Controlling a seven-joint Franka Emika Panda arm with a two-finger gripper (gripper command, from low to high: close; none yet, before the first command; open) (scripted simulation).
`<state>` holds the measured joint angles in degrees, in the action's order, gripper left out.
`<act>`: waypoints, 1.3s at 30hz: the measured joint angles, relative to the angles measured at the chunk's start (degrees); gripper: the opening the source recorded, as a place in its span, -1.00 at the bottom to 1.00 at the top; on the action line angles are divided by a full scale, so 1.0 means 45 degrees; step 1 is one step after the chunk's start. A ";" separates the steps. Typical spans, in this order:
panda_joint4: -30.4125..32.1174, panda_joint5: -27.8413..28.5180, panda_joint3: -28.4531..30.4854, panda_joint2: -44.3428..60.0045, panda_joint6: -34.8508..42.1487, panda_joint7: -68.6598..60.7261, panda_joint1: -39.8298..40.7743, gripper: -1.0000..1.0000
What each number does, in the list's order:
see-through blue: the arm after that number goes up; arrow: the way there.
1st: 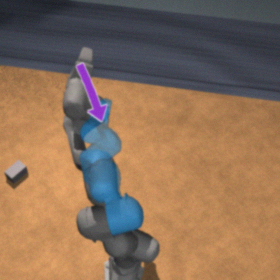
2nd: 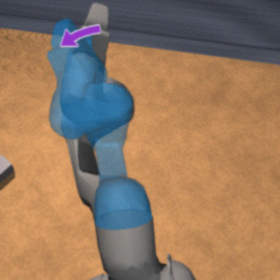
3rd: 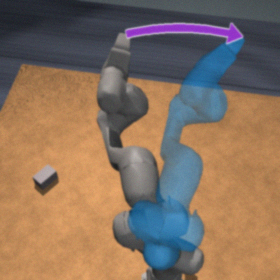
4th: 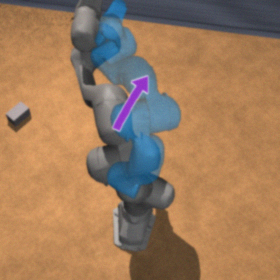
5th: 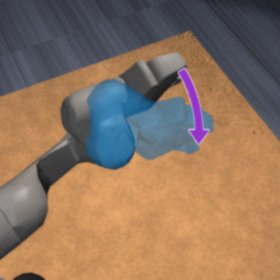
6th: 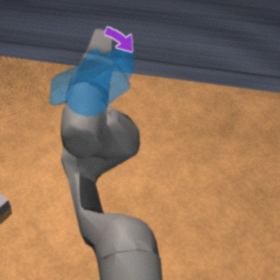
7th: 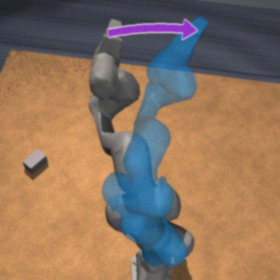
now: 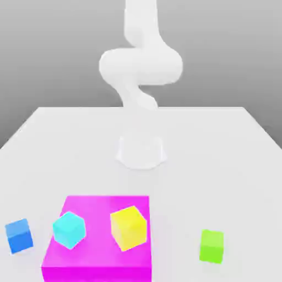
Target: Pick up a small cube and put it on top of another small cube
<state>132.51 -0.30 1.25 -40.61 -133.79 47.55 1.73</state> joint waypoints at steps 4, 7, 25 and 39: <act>0.0265 -0.0151 0.0465 0.1918 -0.0733 0.0597 0.0650 0.00; 0.0459 -0.0264 0.0840 0.3302 -0.1270 0.1025 0.1090 0.00; 0.1603 -0.1820 0.2891 1.1660 -0.4434 0.2969 0.3917 0.00; 0.1228 -0.3162 0.1945 1.4708 -0.6446 0.2280 0.5073 -1.00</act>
<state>138.03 -14.53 10.00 25.58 -162.80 57.80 24.56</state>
